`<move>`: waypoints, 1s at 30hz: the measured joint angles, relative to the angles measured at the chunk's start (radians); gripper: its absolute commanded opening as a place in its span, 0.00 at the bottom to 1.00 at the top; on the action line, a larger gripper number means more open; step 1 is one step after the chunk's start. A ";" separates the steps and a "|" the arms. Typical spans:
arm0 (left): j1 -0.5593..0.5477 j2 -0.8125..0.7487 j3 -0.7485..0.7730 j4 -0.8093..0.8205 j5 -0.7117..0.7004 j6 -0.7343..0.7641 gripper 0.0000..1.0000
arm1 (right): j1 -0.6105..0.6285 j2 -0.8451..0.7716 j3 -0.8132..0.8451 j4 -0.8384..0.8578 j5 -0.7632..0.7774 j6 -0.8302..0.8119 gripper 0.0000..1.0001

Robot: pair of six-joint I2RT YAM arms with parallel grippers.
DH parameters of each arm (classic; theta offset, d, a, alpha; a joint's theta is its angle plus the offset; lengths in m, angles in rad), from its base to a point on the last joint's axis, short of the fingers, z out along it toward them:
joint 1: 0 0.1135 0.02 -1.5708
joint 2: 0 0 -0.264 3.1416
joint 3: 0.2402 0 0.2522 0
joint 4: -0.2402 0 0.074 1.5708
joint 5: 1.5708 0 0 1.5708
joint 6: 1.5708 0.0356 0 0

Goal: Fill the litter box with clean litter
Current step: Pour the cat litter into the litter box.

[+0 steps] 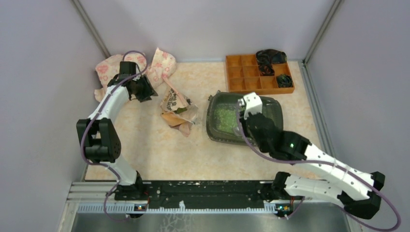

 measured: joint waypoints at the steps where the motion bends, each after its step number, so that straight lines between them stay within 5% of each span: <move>1: 0.000 0.003 0.006 -0.001 0.003 0.000 0.48 | -0.040 0.047 0.051 -0.016 -0.035 0.003 0.00; 12: 0.000 0.014 0.021 0.000 0.046 0.008 0.48 | -0.262 0.501 0.493 -0.314 -0.341 0.061 0.00; 30: -0.011 -0.051 0.138 -0.089 0.123 0.034 0.49 | -0.332 0.515 0.539 -0.287 -0.345 0.029 0.00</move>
